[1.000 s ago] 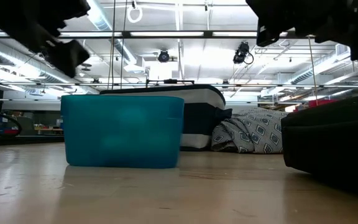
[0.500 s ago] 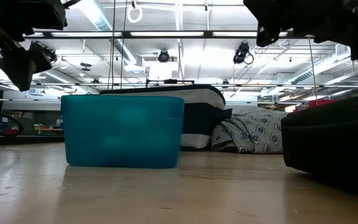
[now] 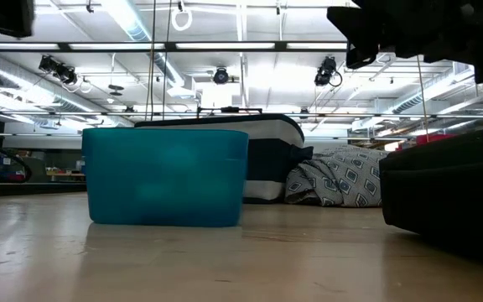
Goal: Pick & place medical supplies in basket/bin
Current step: Put the transparent bottle in the yellow bin
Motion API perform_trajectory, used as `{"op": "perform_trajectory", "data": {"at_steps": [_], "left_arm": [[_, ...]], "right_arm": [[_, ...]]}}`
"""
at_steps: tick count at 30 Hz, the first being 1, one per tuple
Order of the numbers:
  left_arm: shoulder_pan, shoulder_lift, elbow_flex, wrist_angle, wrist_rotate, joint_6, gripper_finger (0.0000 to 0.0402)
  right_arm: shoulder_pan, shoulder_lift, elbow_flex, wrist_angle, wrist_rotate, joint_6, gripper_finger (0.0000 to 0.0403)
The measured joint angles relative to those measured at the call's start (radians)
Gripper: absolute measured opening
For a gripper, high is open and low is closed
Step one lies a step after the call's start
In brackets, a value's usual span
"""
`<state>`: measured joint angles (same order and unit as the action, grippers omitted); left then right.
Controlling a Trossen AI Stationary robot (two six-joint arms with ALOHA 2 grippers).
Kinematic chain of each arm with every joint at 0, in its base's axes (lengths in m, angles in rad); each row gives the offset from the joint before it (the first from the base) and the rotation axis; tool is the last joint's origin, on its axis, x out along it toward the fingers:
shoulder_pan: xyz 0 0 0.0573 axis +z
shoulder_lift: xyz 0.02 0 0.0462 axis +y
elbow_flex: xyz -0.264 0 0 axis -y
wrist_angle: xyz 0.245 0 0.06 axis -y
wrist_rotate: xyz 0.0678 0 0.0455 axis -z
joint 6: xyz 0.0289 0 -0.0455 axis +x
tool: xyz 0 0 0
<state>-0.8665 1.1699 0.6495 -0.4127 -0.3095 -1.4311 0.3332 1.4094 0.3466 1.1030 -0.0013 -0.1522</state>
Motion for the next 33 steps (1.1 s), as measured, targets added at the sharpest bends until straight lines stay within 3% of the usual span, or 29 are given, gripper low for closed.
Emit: {"op": "perform_trajectory", "data": {"at_steps": [6,11,21,33], "left_arm": [[-0.085,0.133,0.002,0.115,-0.025,-0.155,0.0275],[-0.111,0.211,0.042,0.105,0.011,-0.198,0.0275],[-0.118,0.219,0.127,-0.122,0.051,-0.245,0.0275],[-0.176,0.219,0.142,-0.194,0.078,-0.414,0.0275]], "right_arm": [[0.000,0.000,0.000,0.000,0.000,-0.018,0.0172],[0.000,0.000,0.000,0.000,0.001,-0.038,0.0172],[0.000,0.000,0.000,0.000,0.026,-0.056,0.0172],[0.000,0.000,0.000,-0.001,0.026,-0.063,0.0172]]}}
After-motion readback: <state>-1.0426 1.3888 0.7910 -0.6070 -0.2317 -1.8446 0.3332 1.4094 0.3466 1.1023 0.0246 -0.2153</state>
